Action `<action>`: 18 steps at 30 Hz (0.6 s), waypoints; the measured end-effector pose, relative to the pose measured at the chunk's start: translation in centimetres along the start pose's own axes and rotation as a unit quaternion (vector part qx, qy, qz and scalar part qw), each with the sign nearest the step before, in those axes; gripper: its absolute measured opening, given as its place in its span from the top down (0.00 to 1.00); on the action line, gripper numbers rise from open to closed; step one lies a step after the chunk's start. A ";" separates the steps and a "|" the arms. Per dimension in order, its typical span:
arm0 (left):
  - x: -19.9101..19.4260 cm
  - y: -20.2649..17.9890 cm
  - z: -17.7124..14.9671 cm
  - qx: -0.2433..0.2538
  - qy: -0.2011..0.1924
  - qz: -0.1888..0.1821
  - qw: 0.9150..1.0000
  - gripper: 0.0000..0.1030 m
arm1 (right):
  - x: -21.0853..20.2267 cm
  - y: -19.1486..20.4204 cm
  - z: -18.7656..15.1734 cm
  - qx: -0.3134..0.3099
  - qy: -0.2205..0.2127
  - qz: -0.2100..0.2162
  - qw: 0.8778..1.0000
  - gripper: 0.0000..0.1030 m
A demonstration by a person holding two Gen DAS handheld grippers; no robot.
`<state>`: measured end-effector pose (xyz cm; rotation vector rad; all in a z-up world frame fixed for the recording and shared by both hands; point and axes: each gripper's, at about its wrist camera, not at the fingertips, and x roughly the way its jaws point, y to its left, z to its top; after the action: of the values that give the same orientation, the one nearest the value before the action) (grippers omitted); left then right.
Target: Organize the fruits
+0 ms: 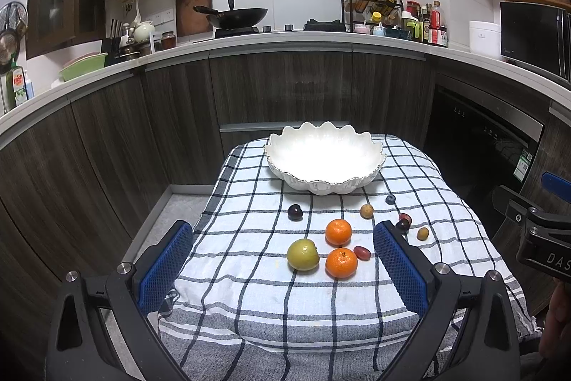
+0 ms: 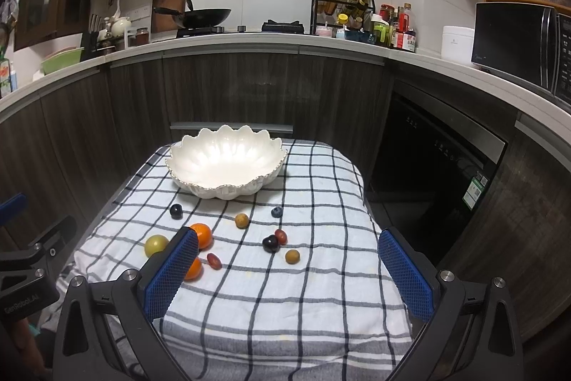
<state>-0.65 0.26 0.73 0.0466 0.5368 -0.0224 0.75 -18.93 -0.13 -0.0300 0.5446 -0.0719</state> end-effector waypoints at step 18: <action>-0.1 0.0 0.0 0.000 0.000 0.000 1.000 0.00 | 0.0 0.0 0.0 0.001 0.000 0.000 1.000 0.01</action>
<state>-0.74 0.27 0.74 0.0474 0.5368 -0.0219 0.75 -18.95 -0.07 -0.0278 0.5449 -0.0718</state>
